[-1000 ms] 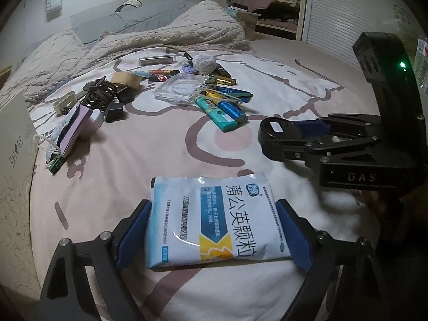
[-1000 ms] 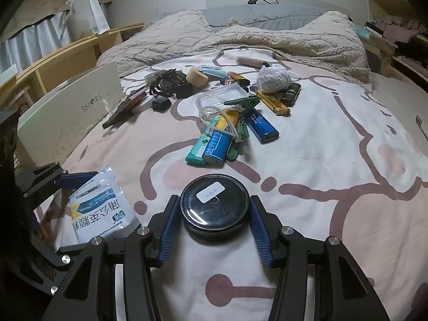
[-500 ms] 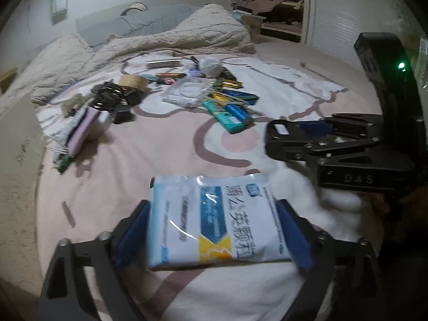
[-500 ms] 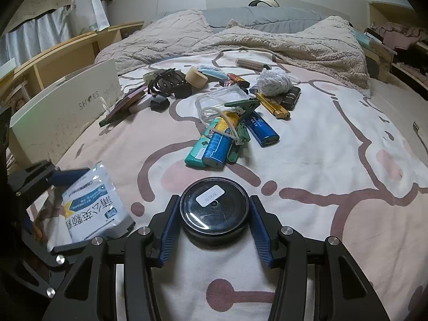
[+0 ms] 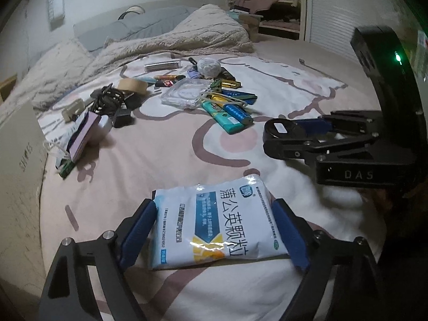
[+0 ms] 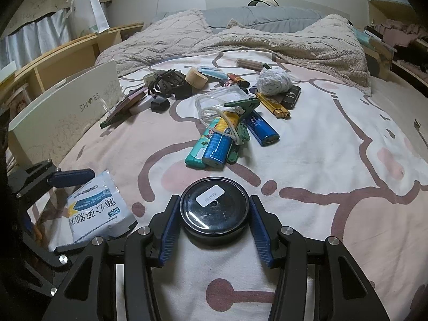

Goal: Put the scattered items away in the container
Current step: 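Close the left gripper on the white packet and lift it while the right gripper holds the tin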

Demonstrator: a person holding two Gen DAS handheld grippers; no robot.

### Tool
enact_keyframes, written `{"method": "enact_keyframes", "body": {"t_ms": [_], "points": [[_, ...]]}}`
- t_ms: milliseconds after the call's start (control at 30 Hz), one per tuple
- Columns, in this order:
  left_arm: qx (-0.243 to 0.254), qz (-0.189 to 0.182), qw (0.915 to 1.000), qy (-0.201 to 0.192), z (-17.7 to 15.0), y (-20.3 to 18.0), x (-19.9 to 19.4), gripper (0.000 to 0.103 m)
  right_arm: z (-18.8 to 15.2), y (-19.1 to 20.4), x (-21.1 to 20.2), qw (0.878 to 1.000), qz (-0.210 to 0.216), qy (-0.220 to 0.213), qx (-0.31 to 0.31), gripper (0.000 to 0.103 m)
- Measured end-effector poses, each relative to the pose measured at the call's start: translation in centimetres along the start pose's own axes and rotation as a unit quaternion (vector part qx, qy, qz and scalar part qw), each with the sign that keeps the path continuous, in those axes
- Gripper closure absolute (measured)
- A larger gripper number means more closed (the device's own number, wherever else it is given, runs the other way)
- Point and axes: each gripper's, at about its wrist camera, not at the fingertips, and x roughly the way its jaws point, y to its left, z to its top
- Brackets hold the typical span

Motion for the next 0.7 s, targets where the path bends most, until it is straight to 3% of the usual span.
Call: {"method": "enact_keyframes", "body": {"t_ms": [467,600,700], "points": [[-0.023,-0.002,0.9997,-0.007,0.0,0.52,-0.45,0.022,0.11,0.2,-0.16,1.0,-0.008,-0.002,-0.006,0.052],[-0.026,0.013,0.9996,-0.002,-0.16,0.56,-0.26,0.013,0.07,0.21,-0.14,1.0,-0.01,-0.001,-0.008,0.052],[-0.037,0.01,0.9993,0.0,-0.36,0.93,-0.15,0.013,0.07,0.23,-0.11,1.0,-0.01,-0.001,-0.008,0.052]]}}
